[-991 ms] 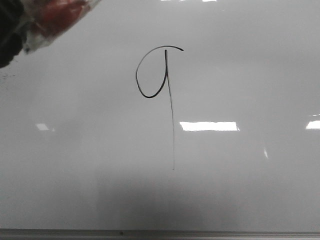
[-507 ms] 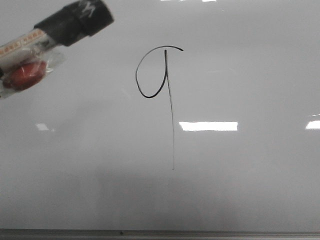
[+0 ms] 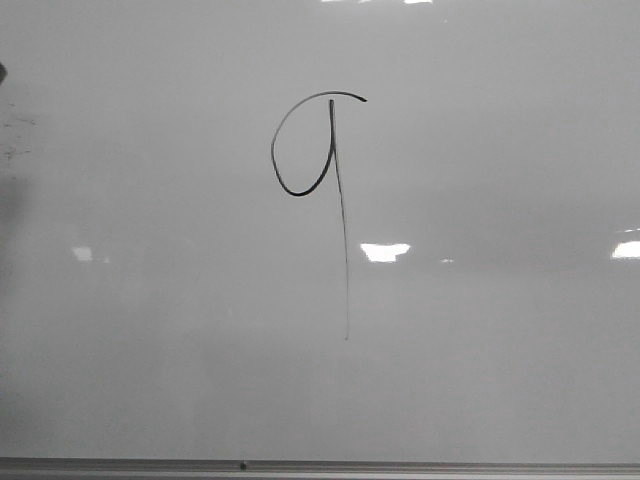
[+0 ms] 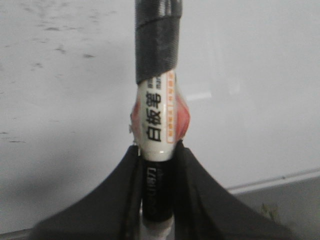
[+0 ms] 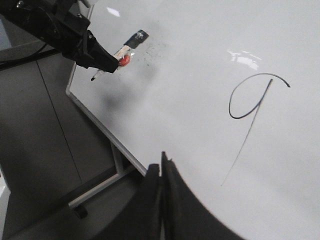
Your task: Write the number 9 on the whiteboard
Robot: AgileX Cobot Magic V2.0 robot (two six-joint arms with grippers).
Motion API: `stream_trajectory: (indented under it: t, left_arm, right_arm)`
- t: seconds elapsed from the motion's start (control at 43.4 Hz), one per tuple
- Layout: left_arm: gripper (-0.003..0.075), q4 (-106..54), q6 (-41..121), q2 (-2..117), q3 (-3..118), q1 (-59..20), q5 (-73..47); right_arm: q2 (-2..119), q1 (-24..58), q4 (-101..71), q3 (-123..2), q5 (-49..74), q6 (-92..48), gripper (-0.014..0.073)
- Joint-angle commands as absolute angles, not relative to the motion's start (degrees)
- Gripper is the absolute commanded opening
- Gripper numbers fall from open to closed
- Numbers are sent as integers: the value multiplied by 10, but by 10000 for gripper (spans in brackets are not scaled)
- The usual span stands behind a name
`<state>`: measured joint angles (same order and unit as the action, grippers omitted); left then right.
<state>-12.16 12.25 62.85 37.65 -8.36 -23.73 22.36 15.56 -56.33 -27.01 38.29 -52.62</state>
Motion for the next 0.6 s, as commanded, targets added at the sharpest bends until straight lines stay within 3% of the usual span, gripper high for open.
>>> stream_trajectory:
  t: [0.0, 0.323, 0.576]
  left_arm:
    - [-19, -159, 115, 639, 373, -65, -115]
    - [-19, -186, 115, 764, 373, -92, 79]
    - [-13, -187, 115, 822, 373, -93, 113]
  right_arm:
    - [187, 151, -606, -254, 334, -520, -64]
    - [171, 151, -613, -247, 335, -520, -64]
    - [171, 151, -613, -247, 337, -520, -64]
